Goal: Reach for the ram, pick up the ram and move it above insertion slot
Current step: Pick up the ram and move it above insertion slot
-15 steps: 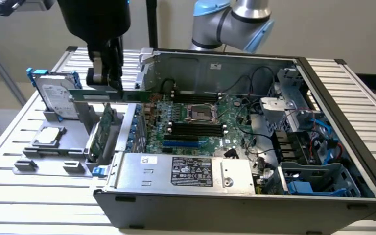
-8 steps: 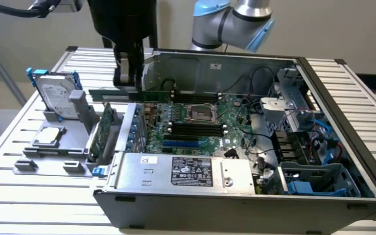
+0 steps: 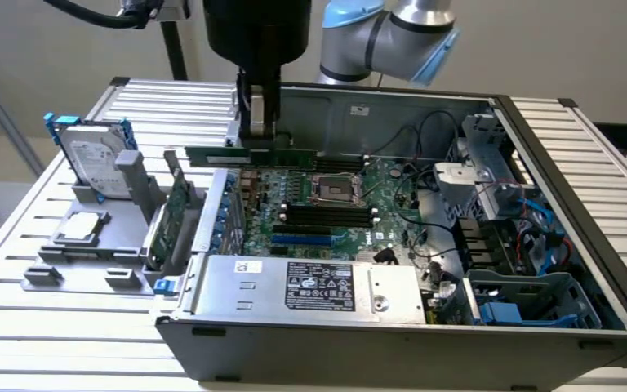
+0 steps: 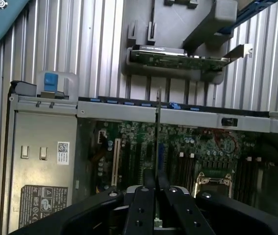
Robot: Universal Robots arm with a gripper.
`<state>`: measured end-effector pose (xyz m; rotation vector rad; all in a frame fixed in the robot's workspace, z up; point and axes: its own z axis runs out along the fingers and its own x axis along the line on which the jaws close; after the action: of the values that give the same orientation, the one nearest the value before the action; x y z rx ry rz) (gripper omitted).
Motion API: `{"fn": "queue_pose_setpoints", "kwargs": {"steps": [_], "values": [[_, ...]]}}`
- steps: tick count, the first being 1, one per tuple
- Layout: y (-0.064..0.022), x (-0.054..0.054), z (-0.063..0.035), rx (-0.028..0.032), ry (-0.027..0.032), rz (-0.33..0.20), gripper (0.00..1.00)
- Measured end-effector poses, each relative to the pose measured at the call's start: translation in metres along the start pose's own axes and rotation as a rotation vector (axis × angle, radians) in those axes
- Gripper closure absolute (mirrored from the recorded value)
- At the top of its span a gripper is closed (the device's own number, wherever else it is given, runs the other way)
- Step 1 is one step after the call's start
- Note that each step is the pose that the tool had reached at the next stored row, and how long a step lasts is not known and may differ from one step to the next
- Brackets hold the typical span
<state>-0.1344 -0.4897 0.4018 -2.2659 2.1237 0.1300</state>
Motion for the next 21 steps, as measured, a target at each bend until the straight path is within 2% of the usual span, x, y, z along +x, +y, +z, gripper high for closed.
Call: {"fn": "queue_pose_setpoints", "kwargs": {"steps": [2, 17, 21], "values": [[-0.0103, -0.006, 0.0008, 0.0, 0.0, 0.0, 0.86], [-0.0529, -0.045, 0.0077, 0.0, 0.0001, 0.0, 0.86], [-0.0658, -0.051, 0.0091, 0.0, 0.0001, 0.0, 0.86]]}}
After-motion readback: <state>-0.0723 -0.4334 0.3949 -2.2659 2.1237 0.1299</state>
